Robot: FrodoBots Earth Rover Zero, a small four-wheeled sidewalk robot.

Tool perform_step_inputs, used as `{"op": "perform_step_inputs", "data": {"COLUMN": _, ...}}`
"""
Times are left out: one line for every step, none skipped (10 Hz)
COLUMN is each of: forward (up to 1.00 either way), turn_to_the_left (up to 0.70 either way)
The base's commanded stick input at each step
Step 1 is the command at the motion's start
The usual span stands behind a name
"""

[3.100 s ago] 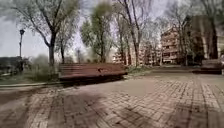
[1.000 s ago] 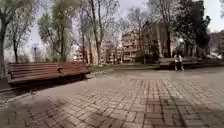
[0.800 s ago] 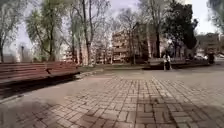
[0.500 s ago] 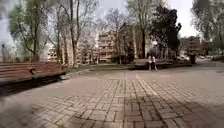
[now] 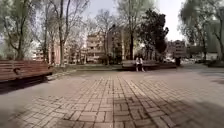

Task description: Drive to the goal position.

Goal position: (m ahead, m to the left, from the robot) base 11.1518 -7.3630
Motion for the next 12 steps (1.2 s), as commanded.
{"op": "perform_step_inputs", "data": {"forward": 0.0, "turn_to_the_left": -0.45}}
{"op": "perform_step_inputs", "data": {"forward": 0.0, "turn_to_the_left": -0.45}}
{"op": "perform_step_inputs", "data": {"forward": 0.0, "turn_to_the_left": -0.45}}
{"op": "perform_step_inputs", "data": {"forward": 0.0, "turn_to_the_left": -0.45}}
{"op": "perform_step_inputs", "data": {"forward": 0.36, "turn_to_the_left": -0.38}}
{"op": "perform_step_inputs", "data": {"forward": 0.75, "turn_to_the_left": -0.32}}
{"op": "perform_step_inputs", "data": {"forward": 1.0, "turn_to_the_left": -0.16}}
{"op": "perform_step_inputs", "data": {"forward": 1.0, "turn_to_the_left": 0.0}}
{"op": "perform_step_inputs", "data": {"forward": 1.0, "turn_to_the_left": 0.0}}
{"op": "perform_step_inputs", "data": {"forward": 1.0, "turn_to_the_left": 0.0}}
{"op": "perform_step_inputs", "data": {"forward": 1.0, "turn_to_the_left": 0.0}}
{"op": "perform_step_inputs", "data": {"forward": 1.0, "turn_to_the_left": 0.0}}
